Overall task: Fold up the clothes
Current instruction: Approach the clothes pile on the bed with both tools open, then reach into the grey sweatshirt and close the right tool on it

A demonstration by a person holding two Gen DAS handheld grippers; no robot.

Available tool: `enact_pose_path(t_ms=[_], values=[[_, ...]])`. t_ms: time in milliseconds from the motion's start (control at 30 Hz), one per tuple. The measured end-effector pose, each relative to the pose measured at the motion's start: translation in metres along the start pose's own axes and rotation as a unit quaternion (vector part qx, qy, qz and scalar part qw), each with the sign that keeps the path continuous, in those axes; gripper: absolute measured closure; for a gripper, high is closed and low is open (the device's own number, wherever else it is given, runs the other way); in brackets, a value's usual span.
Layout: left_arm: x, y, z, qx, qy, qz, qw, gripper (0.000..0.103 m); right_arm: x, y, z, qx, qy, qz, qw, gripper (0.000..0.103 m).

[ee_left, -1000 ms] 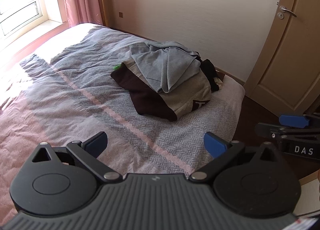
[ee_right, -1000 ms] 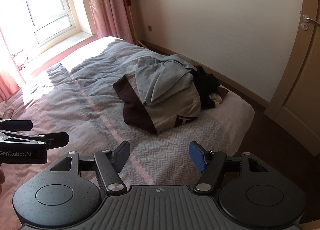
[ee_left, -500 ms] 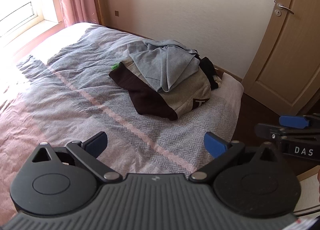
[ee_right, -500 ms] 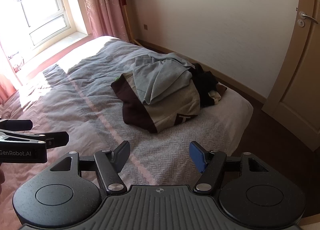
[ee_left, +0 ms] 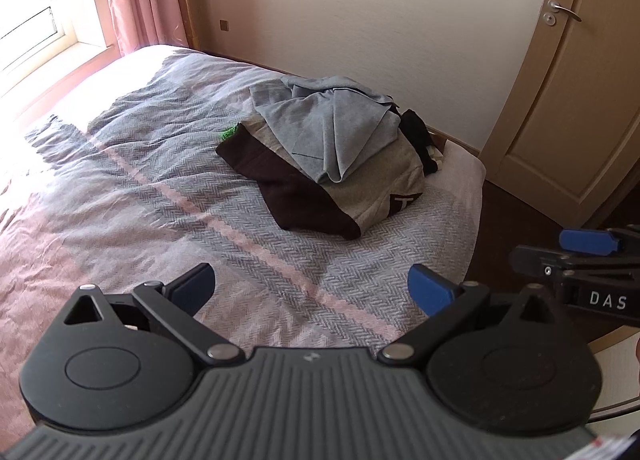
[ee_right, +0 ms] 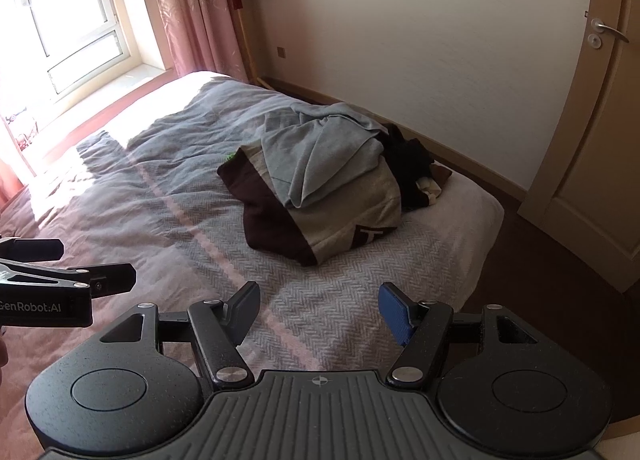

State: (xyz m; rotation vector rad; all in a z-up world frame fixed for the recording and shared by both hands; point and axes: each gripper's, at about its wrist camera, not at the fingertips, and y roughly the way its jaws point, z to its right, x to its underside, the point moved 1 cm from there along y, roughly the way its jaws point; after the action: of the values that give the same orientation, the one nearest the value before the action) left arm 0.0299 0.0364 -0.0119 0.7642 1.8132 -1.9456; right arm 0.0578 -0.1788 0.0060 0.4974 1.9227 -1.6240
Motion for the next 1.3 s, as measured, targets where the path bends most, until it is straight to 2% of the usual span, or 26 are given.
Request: enact_pose_path(t_ms=[700, 1000, 1300], values=[[0.002, 0.007, -0.042, 0.025, 0.013, 0.000, 0.9996, 0.002, 0.004, 0.010, -0.038, 0.021, 0.016, 0.001, 1.000, 0.040], [-0.004, 0.036, -0.048, 0.034, 0.001, -0.027, 0.9991, 0.002, -0.002, 0.026, -0.020, -0.001, 0.044, -0.003, 0.999, 0.040], [-0.033, 0.085, -0.052, 0.034, -0.022, -0.029, 0.9988, 0.004, -0.033, 0.082, 0.007, -0.014, 0.052, -0.013, 0.998, 0.041]])
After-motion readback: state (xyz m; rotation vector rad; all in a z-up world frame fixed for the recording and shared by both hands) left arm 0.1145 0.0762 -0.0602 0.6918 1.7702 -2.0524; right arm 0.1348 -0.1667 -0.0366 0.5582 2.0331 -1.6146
